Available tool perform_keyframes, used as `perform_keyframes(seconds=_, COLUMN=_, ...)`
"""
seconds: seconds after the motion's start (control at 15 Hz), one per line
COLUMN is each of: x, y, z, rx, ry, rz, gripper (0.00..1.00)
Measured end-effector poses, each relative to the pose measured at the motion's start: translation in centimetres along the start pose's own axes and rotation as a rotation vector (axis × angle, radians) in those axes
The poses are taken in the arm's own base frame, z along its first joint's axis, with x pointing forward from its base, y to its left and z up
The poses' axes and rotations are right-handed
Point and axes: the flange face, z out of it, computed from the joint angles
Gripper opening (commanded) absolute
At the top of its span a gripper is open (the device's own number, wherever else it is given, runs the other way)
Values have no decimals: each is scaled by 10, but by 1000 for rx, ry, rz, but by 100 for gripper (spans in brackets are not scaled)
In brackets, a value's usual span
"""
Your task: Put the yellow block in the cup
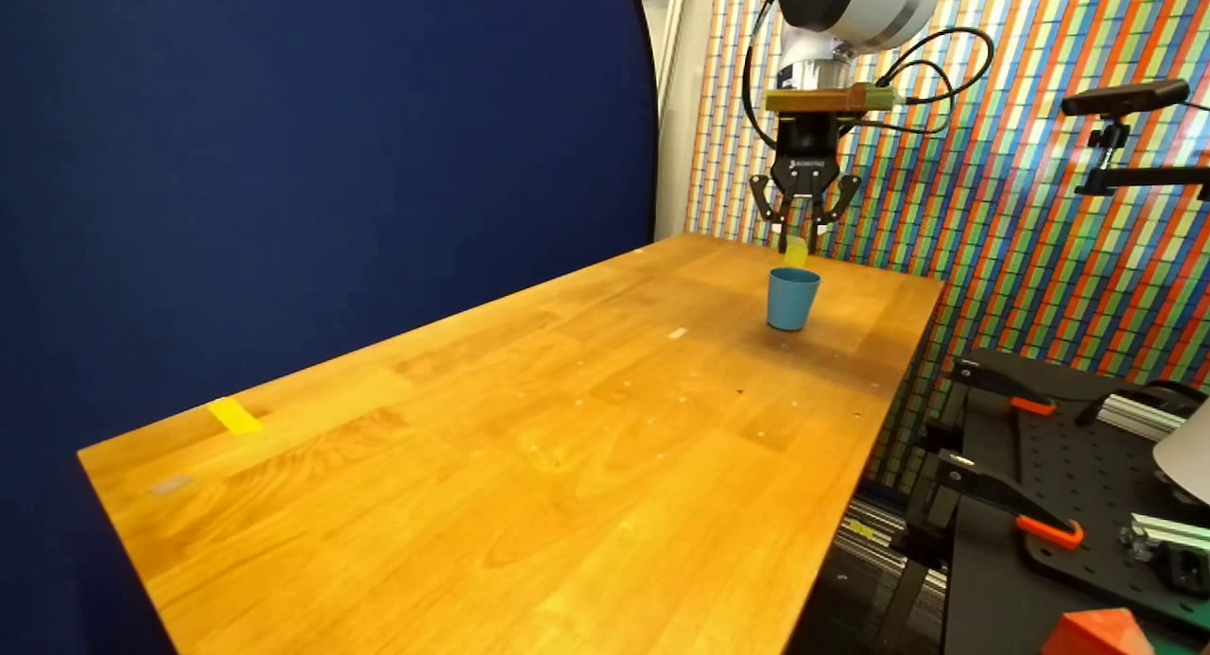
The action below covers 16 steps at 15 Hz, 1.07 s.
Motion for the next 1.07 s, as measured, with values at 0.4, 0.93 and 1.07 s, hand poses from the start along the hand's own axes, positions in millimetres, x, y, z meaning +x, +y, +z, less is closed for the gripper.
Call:
perform_keyframes(seconds=0.4, x=17, y=25, z=-21, rx=138, ry=94, rz=230, gripper=18)
perform_keyframes(seconds=0.93, x=30, y=25, z=-13, rx=209, ry=219, rz=483, gripper=18)
perform_keyframes(seconds=1.07, x=32, y=25, z=-7, rx=202, ry=215, rz=513, gripper=18)
